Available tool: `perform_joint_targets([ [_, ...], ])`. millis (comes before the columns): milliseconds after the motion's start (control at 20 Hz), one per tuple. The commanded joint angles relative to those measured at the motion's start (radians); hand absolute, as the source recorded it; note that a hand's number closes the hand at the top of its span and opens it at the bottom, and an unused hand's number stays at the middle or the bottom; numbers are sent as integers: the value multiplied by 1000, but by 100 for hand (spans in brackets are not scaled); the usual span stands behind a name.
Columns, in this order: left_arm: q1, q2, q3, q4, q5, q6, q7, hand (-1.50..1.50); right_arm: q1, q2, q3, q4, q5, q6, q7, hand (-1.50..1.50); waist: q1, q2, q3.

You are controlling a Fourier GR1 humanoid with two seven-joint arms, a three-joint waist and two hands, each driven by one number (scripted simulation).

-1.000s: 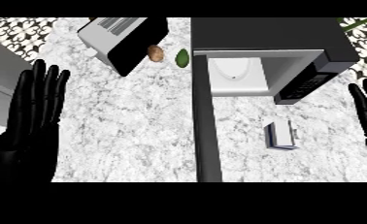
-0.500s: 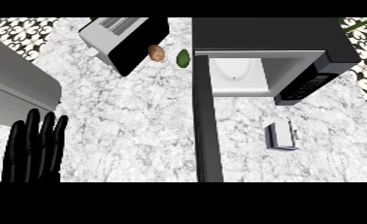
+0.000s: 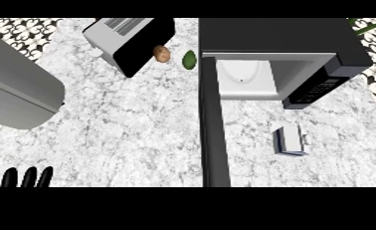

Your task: Pick up the milk, place it into the microwave and close the microwave

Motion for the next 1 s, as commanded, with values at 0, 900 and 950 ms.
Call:
perform_joint_targets([
  [0,97,48,39,-24,70,-38,-86,-150,17,59,15,38,114,27,-79,-150,1,1,0],
  [900,421,172,127,-1,202,-193,-414,-150,-226,110,70,458,467,-103,-280,-150,18,2,1],
  [950,418,169,161,21,233,-199,-428,-150,-260,102,61,468,461,-113,-239,-150,17,3,0],
])
